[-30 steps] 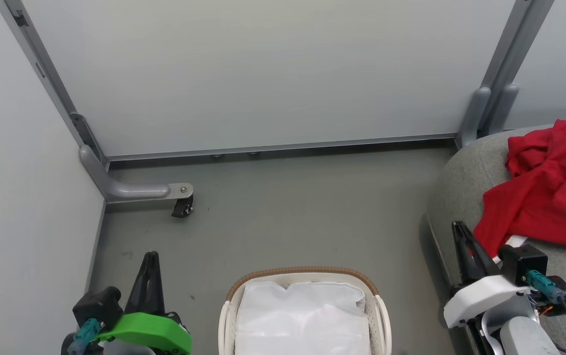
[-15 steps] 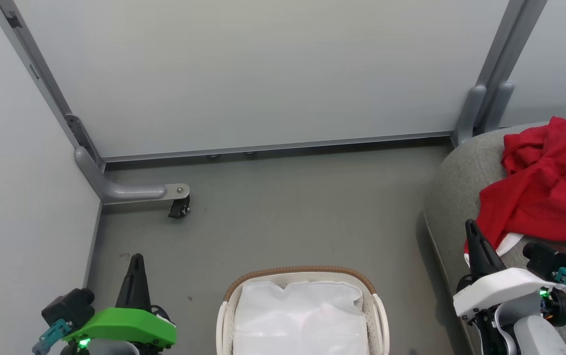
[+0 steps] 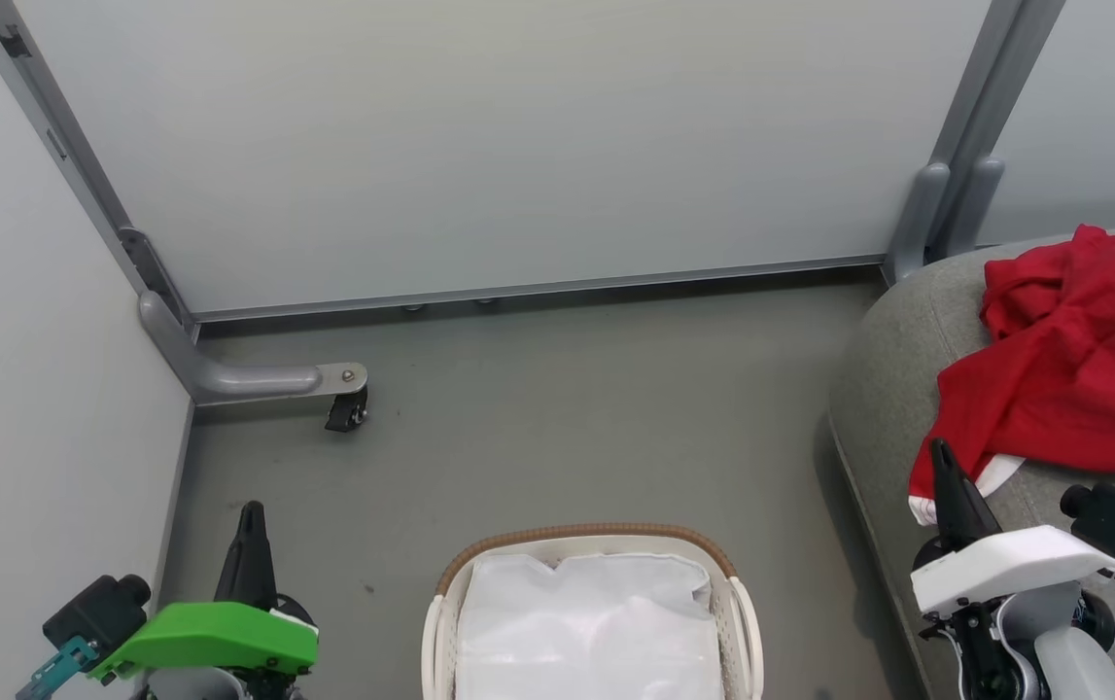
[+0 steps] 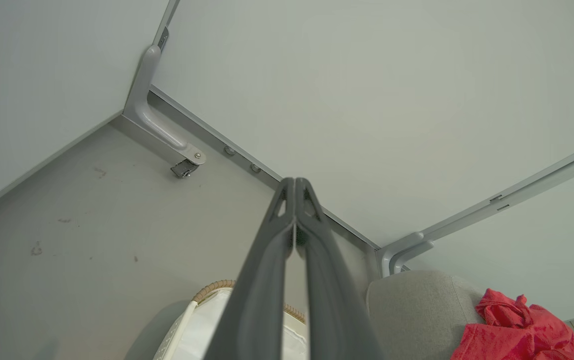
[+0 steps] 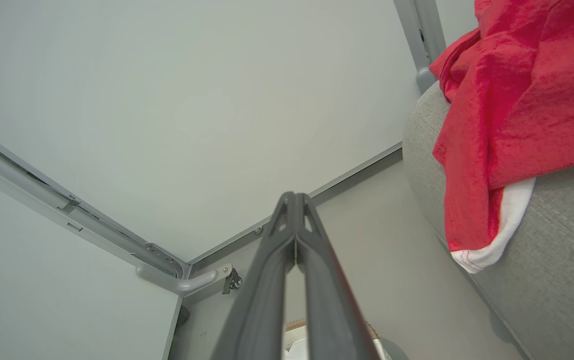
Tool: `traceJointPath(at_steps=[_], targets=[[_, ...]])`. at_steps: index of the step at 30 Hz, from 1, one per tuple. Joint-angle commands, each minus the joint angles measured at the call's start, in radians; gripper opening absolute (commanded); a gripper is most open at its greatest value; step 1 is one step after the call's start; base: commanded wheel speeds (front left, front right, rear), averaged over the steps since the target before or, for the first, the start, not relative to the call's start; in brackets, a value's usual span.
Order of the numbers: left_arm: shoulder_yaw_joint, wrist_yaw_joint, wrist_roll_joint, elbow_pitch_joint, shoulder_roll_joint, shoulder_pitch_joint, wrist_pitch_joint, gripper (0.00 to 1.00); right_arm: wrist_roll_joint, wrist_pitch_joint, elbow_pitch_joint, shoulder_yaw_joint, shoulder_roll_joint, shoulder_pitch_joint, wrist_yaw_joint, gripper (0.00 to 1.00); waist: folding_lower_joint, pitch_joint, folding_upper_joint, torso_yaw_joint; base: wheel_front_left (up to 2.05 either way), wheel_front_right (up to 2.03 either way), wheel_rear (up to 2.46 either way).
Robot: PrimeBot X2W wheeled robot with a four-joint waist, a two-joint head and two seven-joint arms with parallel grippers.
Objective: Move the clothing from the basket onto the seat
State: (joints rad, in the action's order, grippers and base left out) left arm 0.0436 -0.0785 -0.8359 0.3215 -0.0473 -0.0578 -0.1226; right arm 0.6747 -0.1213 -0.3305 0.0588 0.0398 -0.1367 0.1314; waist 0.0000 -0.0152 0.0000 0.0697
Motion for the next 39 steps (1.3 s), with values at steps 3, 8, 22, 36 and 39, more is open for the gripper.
traceJointPath(at_steps=[3, 8, 22, 36, 39], targets=[[-0.014, -0.008, -0.059, -0.021, -0.002, -0.031, 0.017, 0.0, 0.07, 0.016, 0.022, 0.007, 0.008, -0.006, 0.0, 0.0, 0.0, 0.001, 0.0, -0.003, 0.0, 0.0, 0.0], [-0.026, -0.011, -0.114, -0.026, -0.003, -0.034, 0.034, 0.0, 0.137, 0.034, 0.027, 0.011, 0.008, -0.003, 0.0, 0.0, 0.0, 0.002, 0.0, -0.006, 0.0, 0.0, 0.0], [-0.058, -0.022, -0.271, -0.039, -0.003, -0.04, 0.082, 0.0, 0.326, 0.082, 0.042, 0.022, 0.01, 0.006, -0.001, 0.0, 0.0, 0.005, 0.0, -0.017, 0.0, 0.0, 0.0], [-0.083, -0.029, -0.398, -0.049, -0.004, -0.047, 0.122, 0.0, 0.478, 0.121, 0.054, 0.031, 0.011, 0.012, -0.001, 0.0, 0.0, 0.007, 0.0, -0.028, 0.0, 0.0, 0.0], [-0.089, -0.031, -0.422, -0.051, -0.004, -0.048, 0.13, 0.0, 0.509, 0.129, 0.057, 0.033, 0.011, 0.014, -0.001, 0.0, 0.0, 0.008, 0.0, -0.03, 0.0, 0.0, 0.0]])
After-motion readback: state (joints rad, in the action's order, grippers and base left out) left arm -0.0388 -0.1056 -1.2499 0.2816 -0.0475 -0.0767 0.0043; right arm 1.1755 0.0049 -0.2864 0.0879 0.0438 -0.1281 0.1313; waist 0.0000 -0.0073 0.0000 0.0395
